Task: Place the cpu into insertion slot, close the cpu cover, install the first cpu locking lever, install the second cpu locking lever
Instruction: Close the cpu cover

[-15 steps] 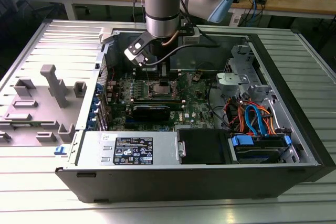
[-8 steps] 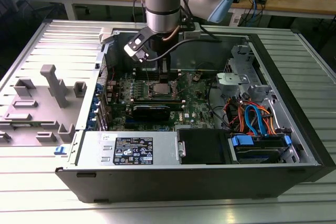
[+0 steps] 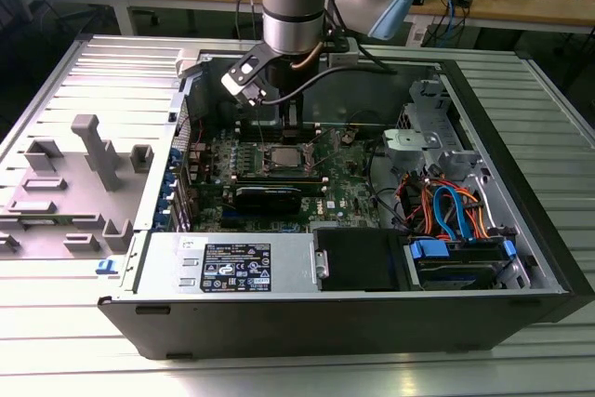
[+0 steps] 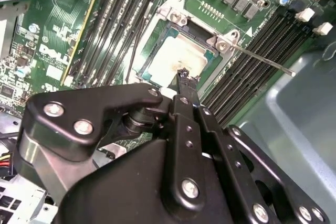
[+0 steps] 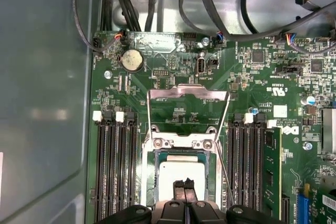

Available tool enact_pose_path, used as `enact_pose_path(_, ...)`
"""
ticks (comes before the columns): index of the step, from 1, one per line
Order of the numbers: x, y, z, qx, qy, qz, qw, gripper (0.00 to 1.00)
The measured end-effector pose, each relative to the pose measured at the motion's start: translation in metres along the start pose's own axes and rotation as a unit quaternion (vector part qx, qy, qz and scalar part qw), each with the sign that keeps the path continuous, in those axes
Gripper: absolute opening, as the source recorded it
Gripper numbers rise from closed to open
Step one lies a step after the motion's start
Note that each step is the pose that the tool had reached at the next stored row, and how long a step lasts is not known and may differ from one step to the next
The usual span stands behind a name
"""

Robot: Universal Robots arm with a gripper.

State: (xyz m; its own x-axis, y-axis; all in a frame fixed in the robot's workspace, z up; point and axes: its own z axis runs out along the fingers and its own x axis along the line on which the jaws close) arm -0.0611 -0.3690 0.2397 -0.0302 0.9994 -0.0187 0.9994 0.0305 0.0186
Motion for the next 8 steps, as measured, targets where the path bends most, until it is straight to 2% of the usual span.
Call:
enact_pose_path(1,0.0,0.0,0.0,0.0012,0.0,0.0,1.0,0.11)
enact_pose_path(8,0.0,0.0001,0.0001,0.0019,0.0001,0.0,1.0,0.11)
